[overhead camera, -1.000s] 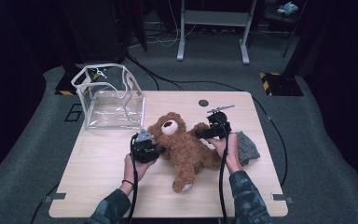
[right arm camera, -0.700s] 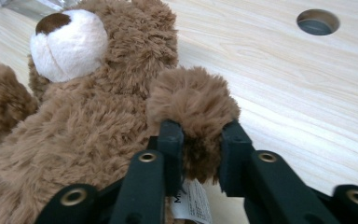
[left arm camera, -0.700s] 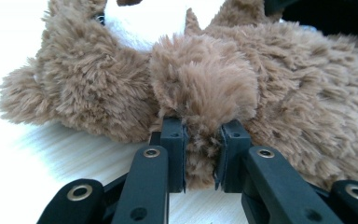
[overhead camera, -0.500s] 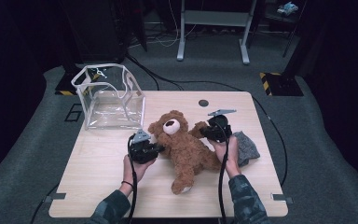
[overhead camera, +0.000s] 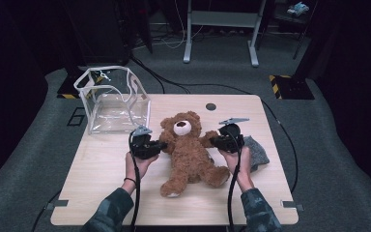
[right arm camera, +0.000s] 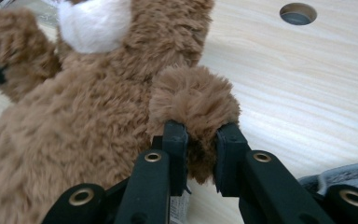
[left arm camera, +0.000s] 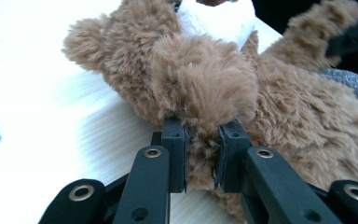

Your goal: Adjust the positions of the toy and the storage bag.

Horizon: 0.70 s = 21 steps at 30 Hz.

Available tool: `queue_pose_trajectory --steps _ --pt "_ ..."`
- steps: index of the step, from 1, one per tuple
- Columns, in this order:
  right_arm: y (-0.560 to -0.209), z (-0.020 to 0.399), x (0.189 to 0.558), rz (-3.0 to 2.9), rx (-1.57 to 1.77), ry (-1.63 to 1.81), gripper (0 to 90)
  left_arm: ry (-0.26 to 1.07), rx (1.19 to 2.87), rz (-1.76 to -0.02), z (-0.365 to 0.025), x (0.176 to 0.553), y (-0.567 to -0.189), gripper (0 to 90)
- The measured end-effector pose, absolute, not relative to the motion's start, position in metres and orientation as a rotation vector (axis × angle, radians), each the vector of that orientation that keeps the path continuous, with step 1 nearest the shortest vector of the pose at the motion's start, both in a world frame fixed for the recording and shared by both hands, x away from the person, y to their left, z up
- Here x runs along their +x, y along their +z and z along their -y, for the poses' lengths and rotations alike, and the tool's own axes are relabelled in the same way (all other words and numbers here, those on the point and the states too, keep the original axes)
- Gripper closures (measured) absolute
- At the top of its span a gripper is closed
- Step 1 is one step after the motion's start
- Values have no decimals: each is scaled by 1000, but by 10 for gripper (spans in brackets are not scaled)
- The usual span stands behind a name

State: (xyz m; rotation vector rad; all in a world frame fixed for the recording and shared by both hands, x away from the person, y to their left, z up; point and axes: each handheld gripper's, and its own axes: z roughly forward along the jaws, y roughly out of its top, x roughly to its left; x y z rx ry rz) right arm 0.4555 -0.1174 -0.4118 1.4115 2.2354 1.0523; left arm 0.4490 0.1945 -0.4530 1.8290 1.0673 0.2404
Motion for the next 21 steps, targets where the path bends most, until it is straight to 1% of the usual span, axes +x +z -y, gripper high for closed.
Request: queue_pose_trajectory --steps 4,6,8,13,15,18,19,21 --pt "-420 112 450 -2248 1413 1042 768 212 1838 -1126 -198 455 -458 750" --pt "-425 108 449 -2262 1402 1038 751 205 1834 -1144 -199 457 -461 709" --pt "-426 106 447 -2262 1386 1037 723 208 1834 -1164 -201 457 -461 641" --pt "-423 106 444 -2249 1417 1071 657 282 1825 -1232 -209 451 -448 375" --pt "-423 107 443 -2256 1385 1065 637 303 1800 -1236 -211 450 -438 334" --pt "-423 110 442 -2242 1390 1082 570 324 1796 -1231 -207 449 -423 290" --pt "-423 111 441 -2247 1401 1088 545 329 1804 -1220 -205 449 -419 280" --pt "-422 114 437 -2228 1388 1084 463 333 1812 -1212 -198 449 -411 246"
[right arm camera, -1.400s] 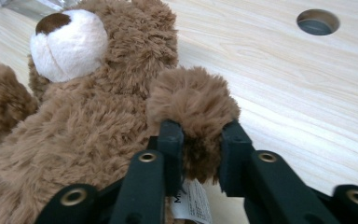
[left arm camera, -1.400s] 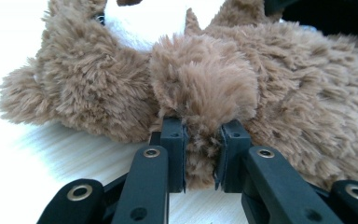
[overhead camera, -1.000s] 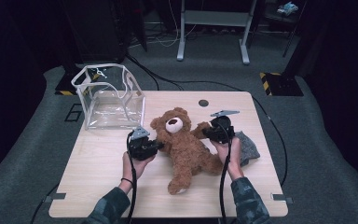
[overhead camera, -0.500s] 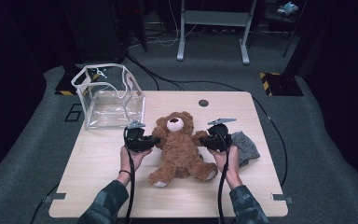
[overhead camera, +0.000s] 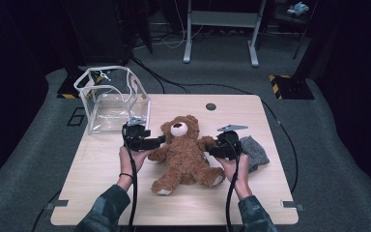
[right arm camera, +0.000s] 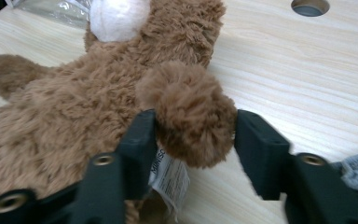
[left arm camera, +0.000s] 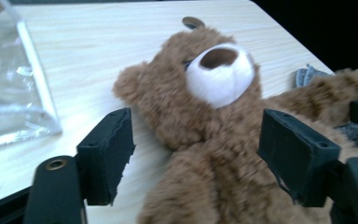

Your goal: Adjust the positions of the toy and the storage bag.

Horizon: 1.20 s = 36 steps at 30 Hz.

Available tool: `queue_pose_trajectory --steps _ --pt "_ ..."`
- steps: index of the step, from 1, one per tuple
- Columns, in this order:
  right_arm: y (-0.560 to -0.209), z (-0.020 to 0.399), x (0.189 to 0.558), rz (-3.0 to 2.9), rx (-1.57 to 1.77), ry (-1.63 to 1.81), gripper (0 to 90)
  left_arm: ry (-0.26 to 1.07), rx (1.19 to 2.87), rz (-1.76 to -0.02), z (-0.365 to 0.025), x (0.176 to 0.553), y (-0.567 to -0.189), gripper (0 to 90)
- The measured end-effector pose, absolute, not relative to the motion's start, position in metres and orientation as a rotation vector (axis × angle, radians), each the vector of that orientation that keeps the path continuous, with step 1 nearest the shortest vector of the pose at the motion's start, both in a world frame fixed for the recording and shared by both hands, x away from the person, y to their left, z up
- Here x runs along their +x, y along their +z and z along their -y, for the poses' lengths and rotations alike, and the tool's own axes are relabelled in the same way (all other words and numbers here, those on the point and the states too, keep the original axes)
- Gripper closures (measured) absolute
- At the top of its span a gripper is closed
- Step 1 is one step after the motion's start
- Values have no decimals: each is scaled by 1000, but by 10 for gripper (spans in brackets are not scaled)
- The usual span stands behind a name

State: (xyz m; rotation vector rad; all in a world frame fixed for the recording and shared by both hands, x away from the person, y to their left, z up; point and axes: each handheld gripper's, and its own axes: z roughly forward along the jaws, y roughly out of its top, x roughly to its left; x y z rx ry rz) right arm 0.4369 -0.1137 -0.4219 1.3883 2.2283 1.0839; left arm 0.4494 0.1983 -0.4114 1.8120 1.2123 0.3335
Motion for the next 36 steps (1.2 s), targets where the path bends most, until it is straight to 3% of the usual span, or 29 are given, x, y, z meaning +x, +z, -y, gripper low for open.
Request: queue_pose_trajectory --steps 4,5,8,21,28,36 --pt "-418 124 427 -2191 1405 1106 361 326 1821 -1209 -186 452 -405 186" --pt "-418 128 424 -2179 1393 1104 283 318 1841 -1212 -180 455 -404 168" --pt "-419 139 413 -2152 1396 1105 202 304 1858 -1217 -170 457 -405 143" --pt "-468 202 360 -2006 1477 956 9 241 1887 -1325 -146 467 -411 0" --pt "-503 242 349 -1910 1576 901 0 205 1876 -1370 -139 471 -413 0" --pt "-520 258 352 -1896 1634 811 0 182 1867 -1438 -125 475 -421 0"
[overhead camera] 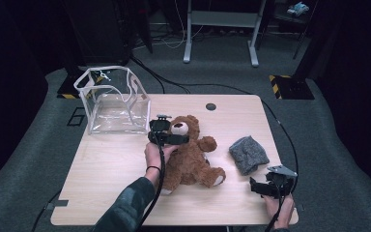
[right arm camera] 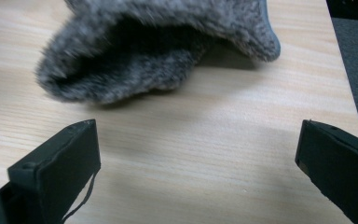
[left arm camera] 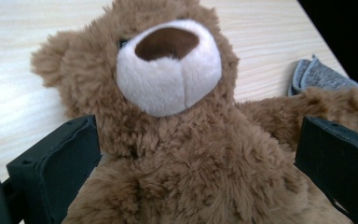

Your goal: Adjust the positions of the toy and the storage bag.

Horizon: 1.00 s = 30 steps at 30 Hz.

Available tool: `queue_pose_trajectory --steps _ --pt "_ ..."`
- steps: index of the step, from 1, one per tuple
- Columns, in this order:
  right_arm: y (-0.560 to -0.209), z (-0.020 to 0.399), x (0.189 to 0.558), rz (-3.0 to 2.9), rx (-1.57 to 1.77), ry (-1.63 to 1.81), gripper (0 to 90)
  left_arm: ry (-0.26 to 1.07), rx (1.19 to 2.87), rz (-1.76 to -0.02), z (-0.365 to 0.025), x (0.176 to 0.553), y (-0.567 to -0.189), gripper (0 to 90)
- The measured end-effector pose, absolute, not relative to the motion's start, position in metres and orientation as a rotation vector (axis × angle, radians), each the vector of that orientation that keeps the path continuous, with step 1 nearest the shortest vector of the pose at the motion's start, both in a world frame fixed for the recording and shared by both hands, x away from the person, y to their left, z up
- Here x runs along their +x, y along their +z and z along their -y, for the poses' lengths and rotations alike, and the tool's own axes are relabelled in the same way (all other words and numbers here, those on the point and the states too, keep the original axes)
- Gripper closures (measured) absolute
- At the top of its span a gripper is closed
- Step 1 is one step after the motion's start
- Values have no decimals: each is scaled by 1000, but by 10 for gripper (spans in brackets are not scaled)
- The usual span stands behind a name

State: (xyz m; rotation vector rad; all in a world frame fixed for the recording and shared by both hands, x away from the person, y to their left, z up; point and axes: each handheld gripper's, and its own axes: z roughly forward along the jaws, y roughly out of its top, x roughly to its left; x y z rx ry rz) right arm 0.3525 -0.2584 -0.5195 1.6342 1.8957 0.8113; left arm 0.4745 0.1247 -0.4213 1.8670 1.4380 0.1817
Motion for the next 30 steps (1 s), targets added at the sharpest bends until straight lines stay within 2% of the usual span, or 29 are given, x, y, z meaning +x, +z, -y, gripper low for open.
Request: queue_pose_trajectory --steps 19,30 --pt "-529 259 356 -1905 1628 786 0 152 1947 -1565 -103 503 -442 0" --pt "-529 258 355 -1907 1615 786 0 151 1955 -1640 -108 510 -456 0"
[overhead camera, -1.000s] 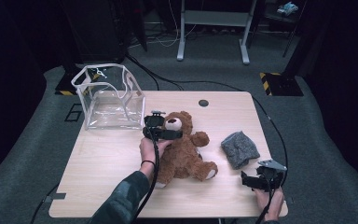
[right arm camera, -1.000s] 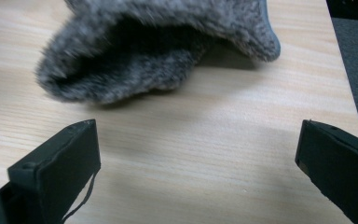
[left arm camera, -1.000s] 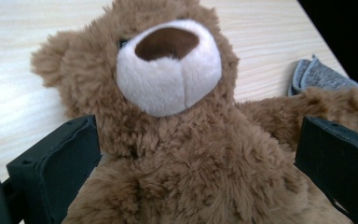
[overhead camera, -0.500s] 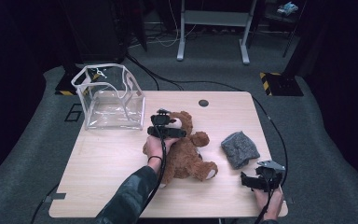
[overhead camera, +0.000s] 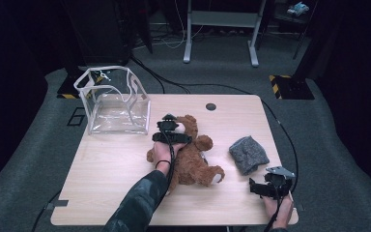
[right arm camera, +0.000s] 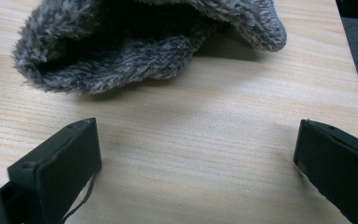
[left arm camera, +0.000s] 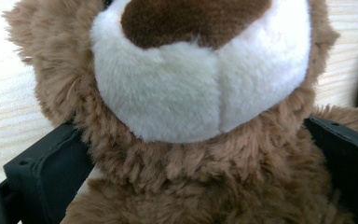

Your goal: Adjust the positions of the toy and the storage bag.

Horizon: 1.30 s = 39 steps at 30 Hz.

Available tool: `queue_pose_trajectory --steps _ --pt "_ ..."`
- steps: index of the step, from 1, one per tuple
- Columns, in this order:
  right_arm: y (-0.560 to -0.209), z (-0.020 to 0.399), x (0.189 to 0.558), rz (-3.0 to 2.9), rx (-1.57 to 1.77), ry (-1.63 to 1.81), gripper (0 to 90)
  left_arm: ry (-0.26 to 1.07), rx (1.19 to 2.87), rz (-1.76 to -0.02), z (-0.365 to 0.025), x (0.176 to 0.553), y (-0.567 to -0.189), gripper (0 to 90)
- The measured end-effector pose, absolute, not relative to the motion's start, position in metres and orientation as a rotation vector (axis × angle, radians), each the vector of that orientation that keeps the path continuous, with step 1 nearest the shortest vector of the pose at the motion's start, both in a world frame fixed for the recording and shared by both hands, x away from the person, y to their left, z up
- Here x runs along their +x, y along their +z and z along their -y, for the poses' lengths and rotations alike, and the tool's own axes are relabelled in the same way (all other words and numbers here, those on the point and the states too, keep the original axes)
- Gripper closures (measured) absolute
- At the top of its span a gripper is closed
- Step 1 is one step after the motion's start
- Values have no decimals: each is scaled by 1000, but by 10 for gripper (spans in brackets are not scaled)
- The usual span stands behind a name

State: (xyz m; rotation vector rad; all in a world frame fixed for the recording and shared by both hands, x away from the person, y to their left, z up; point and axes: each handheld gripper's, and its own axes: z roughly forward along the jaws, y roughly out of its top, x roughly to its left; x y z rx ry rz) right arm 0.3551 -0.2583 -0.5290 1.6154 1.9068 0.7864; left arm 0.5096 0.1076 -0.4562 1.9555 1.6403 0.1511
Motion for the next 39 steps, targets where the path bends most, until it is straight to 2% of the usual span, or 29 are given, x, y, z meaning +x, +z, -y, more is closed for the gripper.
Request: queue_pose_trajectory --steps 8,13,17,20,23,24,27,33,39 --pt "-529 258 355 -1908 1611 786 1 166 1980 -1639 -98 509 -465 0" --pt "-529 258 355 -1909 1611 788 1 108 1959 -1652 -102 510 -473 0" --pt "-529 258 355 -1903 1608 793 1 -8 1912 -1653 -107 510 -480 67" --pt "-529 258 355 -1909 1614 789 1 25 1934 -1607 -103 507 -478 195" --pt "-529 258 355 -1908 1615 789 1 40 1936 -1597 -102 506 -477 279" --pt "-529 258 355 -1908 1613 788 1 46 1940 -1585 -102 505 -476 279" --pt "-529 258 355 -1906 1612 787 2 76 1922 -1569 -102 502 -476 386" --pt "-529 258 355 -1905 1614 787 3 99 1926 -1524 -104 498 -472 463" --pt "-529 259 355 -1901 1638 800 23 83 1894 -1475 -110 495 -470 496"
